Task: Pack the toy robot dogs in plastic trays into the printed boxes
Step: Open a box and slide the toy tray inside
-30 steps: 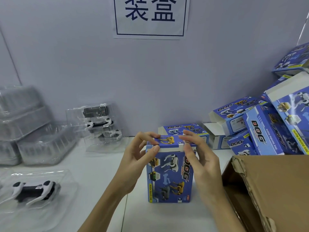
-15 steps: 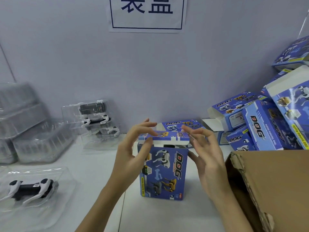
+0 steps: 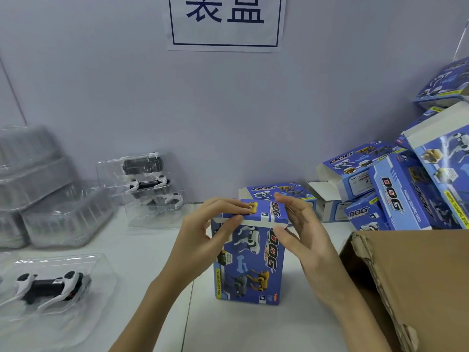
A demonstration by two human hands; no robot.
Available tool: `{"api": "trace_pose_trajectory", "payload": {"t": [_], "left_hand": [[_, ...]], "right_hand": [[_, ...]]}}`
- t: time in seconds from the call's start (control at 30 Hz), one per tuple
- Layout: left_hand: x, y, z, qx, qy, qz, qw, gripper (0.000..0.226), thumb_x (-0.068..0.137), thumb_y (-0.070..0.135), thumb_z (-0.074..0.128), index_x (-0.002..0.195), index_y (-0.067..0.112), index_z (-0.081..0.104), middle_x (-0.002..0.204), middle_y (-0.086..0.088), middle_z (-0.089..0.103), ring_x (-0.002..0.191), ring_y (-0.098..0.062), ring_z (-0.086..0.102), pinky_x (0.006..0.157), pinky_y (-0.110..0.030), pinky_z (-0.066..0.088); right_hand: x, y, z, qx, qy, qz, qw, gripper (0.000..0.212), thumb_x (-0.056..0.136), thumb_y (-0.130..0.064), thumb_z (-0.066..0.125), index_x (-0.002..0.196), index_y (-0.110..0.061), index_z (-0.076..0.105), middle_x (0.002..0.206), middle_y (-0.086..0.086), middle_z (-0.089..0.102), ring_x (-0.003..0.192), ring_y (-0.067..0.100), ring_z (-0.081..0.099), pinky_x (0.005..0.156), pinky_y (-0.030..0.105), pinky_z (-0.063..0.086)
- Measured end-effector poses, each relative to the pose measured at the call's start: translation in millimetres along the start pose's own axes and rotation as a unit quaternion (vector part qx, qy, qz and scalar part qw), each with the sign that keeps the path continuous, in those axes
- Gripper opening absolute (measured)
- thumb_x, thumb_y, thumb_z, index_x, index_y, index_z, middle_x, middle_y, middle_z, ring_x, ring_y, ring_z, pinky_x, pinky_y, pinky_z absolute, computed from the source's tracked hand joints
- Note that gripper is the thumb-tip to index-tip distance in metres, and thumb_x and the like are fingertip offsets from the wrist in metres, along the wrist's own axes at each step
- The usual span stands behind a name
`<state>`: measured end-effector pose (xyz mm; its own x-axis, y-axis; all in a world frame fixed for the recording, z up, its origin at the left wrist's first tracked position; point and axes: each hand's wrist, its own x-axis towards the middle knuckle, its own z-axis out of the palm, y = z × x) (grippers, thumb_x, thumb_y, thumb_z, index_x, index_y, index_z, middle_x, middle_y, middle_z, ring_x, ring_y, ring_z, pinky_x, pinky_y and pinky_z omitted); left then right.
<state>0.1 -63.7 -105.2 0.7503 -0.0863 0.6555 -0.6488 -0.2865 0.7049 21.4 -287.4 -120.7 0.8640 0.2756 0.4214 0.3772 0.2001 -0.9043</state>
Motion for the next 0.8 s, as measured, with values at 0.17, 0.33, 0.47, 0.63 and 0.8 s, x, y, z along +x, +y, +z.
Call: {"api": "trace_pose_trajectory", "payload": {"t": [0.17, 0.33, 0.47, 0.63, 0.8], "left_hand": [[1.0, 5.2, 4.6, -0.014, 0.023, 0.010, 1.000, 0.018, 0.103, 0.026, 0.060, 0.115, 0.030, 0.073, 0.122, 0.007, 0.074, 0.126, -0.023, 0.063, 0.080, -0.031, 0.062], [3.1, 5.2, -6.7, -0.013, -0.024, -0.007, 1.000, 0.018, 0.101, 0.024, 0.064, 0.115, 0.031, 0.073, 0.124, 0.004, 0.072, 0.131, -0.027, 0.060, 0.080, -0.038, 0.065], [4.8, 8.1, -14.1, -0.013, -0.060, -0.021, 0.998, 0.020, 0.097, 0.034, 0.065, 0.115, 0.029, 0.073, 0.126, 0.006, 0.071, 0.135, -0.027, 0.057, 0.078, -0.038, 0.066], [4.2, 8.6, -6.0, 0.038, -0.019, 0.013, 0.999, 0.018, 0.098, 0.029, 0.066, 0.113, 0.024, 0.074, 0.119, 0.009, 0.074, 0.125, -0.024, 0.064, 0.081, -0.047, 0.065], [4.9, 8.8, -7.8, 0.058, -0.032, 0.033, 0.997, 0.020, 0.098, 0.029, 0.065, 0.113, 0.018, 0.074, 0.119, 0.011, 0.073, 0.124, -0.022, 0.064, 0.082, -0.042, 0.064]], "right_hand": [[1.2, 1.7, -6.9, -0.024, -0.022, 0.009, 0.999, 0.056, 0.093, -0.011, 0.070, 0.144, -0.025, 0.051, 0.141, -0.001, 0.064, 0.136, 0.018, 0.057, 0.113, 0.051, 0.047], [0.8, -0.9, -12.6, -0.032, -0.041, 0.013, 0.999, 0.057, 0.093, -0.011, 0.070, 0.145, -0.023, 0.051, 0.141, -0.004, 0.063, 0.139, 0.016, 0.054, 0.111, 0.046, 0.050], [0.0, -4.7, -14.1, -0.037, -0.051, -0.002, 0.998, 0.060, 0.087, -0.016, 0.072, 0.143, -0.022, 0.051, 0.139, -0.007, 0.064, 0.140, 0.014, 0.051, 0.110, 0.040, 0.049], [0.7, -6.4, -16.2, -0.045, -0.065, -0.004, 0.997, 0.061, 0.087, -0.015, 0.071, 0.144, -0.021, 0.051, 0.141, -0.010, 0.062, 0.141, 0.011, 0.050, 0.113, 0.039, 0.045], [0.4, -7.7, -18.6, -0.034, -0.075, 0.005, 0.997, 0.064, 0.088, -0.017, 0.073, 0.146, -0.024, 0.049, 0.144, -0.008, 0.060, 0.143, 0.012, 0.048, 0.112, 0.048, 0.048]]}}
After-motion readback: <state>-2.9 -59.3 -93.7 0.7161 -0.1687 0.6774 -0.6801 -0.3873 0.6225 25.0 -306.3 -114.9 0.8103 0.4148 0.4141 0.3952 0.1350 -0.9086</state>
